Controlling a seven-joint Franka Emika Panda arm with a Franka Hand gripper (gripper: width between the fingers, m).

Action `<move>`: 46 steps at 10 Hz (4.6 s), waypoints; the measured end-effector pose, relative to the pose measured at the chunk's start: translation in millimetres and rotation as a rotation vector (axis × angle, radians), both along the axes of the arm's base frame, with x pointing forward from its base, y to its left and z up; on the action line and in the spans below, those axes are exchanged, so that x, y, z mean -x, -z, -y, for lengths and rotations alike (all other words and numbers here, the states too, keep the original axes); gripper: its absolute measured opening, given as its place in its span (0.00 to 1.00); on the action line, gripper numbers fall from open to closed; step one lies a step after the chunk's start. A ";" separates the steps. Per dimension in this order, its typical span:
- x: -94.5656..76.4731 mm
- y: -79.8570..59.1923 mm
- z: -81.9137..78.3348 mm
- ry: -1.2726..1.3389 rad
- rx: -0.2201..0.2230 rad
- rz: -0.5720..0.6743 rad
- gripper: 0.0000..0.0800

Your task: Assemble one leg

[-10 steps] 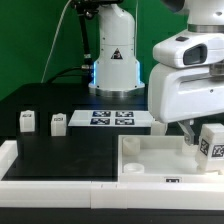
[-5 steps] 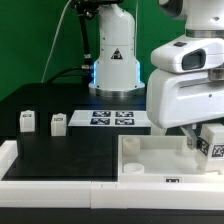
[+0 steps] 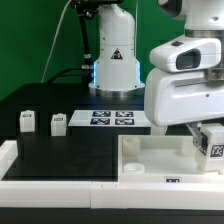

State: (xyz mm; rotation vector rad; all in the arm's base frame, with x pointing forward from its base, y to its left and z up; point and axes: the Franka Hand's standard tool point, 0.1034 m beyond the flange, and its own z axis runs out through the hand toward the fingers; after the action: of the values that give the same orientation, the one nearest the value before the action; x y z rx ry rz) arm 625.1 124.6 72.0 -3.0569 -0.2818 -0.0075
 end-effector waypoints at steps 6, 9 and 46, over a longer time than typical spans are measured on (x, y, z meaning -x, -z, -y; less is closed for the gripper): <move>3.6 1.8 3.1 0.984 -0.035 0.031 0.37; 3.4 1.9 -0.1 1.187 -0.045 0.012 0.37; 0.3 0.1 -1.0 0.078 0.035 0.111 0.81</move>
Offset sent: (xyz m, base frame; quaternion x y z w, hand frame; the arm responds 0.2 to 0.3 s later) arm -0.0160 0.0002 -0.0133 -0.0160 0.0192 0.3480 0.9371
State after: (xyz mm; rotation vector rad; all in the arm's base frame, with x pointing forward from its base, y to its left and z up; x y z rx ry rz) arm 624.9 125.6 71.9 -3.1059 -0.1705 -0.1781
